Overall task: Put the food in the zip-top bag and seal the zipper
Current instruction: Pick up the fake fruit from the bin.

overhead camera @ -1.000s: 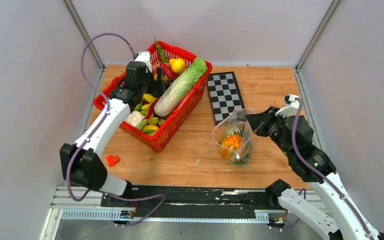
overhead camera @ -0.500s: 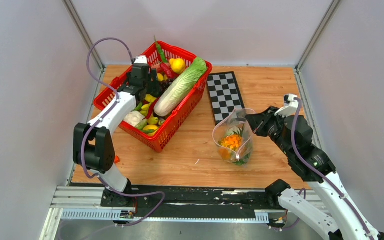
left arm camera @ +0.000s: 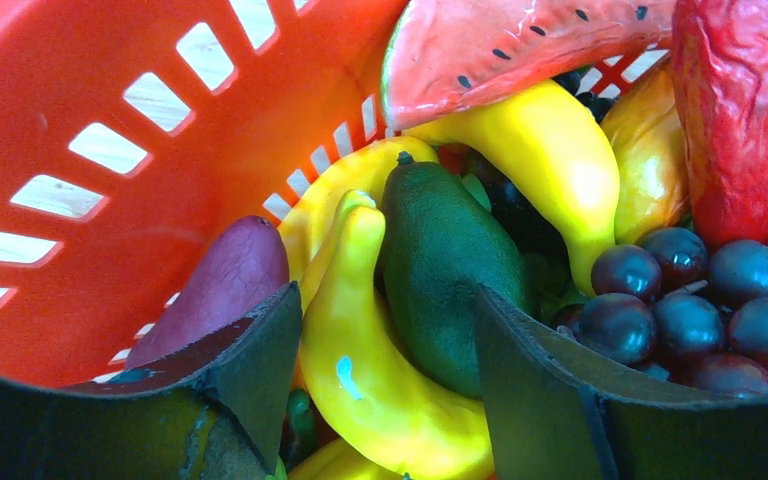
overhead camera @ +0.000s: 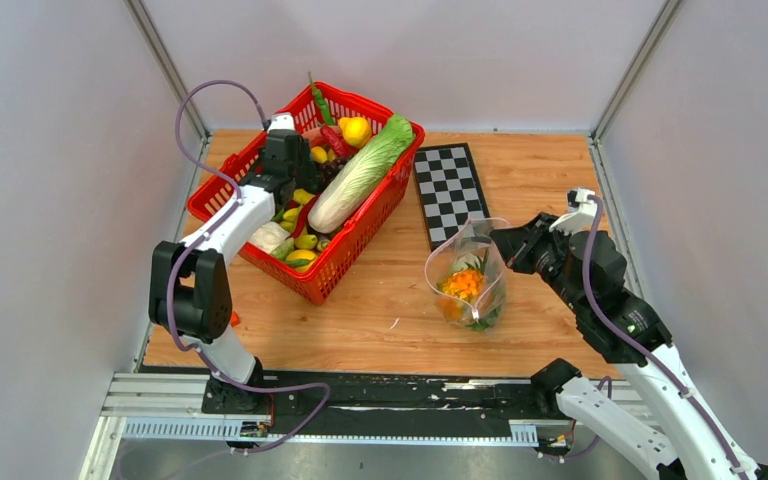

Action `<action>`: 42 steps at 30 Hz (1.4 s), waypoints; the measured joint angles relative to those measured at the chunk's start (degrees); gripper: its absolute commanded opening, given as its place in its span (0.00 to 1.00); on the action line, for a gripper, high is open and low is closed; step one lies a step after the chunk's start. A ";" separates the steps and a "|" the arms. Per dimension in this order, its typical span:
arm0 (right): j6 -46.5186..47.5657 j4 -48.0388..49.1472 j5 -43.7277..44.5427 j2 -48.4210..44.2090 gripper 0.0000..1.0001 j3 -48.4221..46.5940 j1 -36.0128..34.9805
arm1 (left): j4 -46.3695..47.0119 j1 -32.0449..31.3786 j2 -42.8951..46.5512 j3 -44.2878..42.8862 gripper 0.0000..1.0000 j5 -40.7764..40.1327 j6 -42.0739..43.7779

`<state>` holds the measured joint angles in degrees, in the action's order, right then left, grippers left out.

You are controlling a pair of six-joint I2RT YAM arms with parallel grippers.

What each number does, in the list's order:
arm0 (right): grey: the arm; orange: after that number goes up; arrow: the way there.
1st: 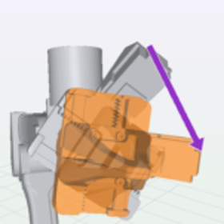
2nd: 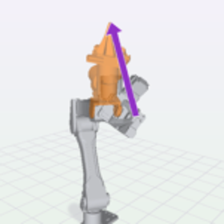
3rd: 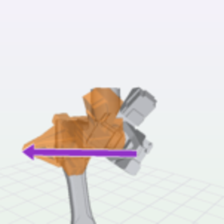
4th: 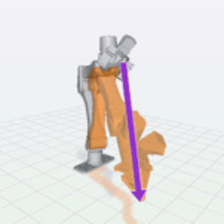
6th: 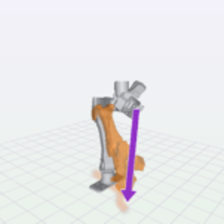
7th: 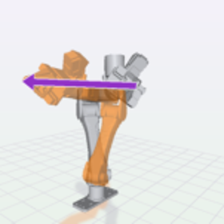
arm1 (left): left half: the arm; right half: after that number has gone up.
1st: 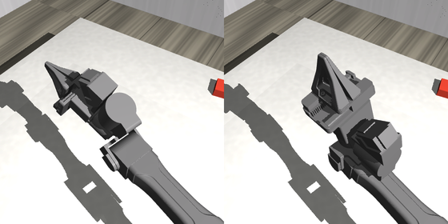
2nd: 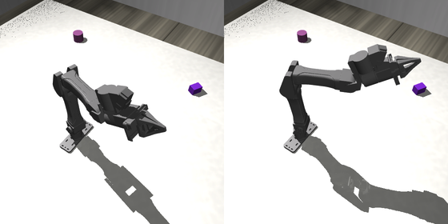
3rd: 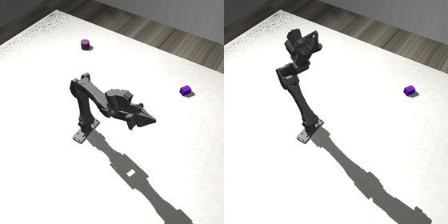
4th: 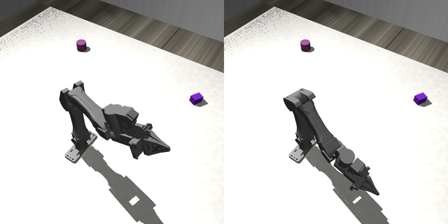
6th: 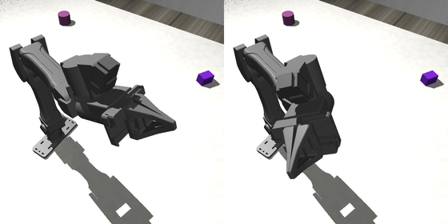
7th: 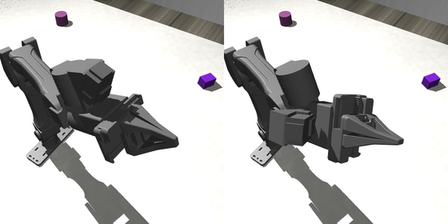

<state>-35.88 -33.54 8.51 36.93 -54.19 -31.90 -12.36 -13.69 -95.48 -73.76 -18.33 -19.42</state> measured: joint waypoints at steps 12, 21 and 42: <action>-0.02 -0.04 -0.50 -0.39 0.00 0.00 0.00 | 1.09 1.38 -0.37 1.31 0.34 -0.20 0.15; 0.00 -0.04 -0.68 -0.39 0.00 0.00 0.00 | 1.53 1.66 -0.44 1.42 0.02 0.31 0.20; -0.02 1.57 -1.68 1.62 0.00 0.00 0.00 | 0.98 -0.17 32.57 3.78 0.00 -8.33 5.77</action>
<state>-35.90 -31.97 6.83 38.54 -54.19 -31.90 -11.38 -13.87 -62.92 -69.97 -26.65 -13.65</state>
